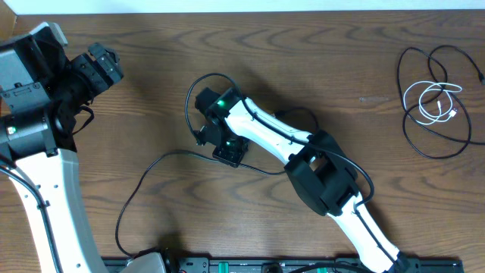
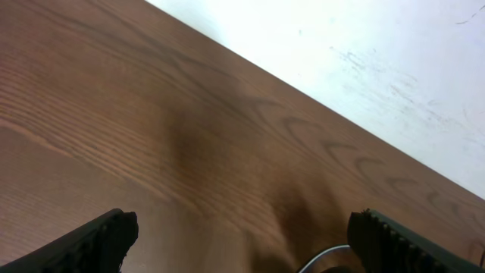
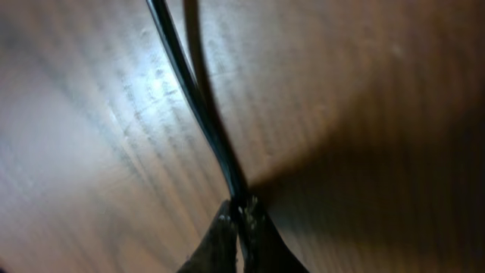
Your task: Untangle cables
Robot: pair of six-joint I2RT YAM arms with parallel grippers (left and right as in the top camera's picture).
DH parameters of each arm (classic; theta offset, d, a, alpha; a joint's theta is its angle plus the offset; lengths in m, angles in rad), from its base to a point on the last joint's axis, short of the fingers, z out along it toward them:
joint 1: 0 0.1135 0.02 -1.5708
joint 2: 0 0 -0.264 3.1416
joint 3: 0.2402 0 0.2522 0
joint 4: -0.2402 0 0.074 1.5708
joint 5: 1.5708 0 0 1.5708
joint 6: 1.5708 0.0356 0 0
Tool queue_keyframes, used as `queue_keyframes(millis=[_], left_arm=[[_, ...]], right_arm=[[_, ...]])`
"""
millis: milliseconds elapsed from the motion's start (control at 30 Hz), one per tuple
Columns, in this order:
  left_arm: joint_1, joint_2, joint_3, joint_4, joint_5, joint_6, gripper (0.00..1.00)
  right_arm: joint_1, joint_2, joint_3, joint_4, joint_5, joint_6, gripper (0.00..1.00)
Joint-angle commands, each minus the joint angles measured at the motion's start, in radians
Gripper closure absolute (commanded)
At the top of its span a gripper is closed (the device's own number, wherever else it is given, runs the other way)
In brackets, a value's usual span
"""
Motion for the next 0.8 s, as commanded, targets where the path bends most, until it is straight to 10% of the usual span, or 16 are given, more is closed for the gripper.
queue_keyframes(millis=[0,500,767], left_arm=[[0.004,0.005,0.009,-0.004,0.006,-0.009,0.05],[0.004,0.005,0.009,-0.002,0.006,-0.01,0.05],[0.004,0.005,0.009,0.004,0.009,-0.032,0.05]], right_arm=[[0.001,0.027,0.007,0.017,0.146,0.182,0.99],[-0.524,-0.092,0.707,-0.225,-0.117,0.236,0.99],[-0.756,-0.091,0.779,-0.314,-0.275,0.232,0.99]])
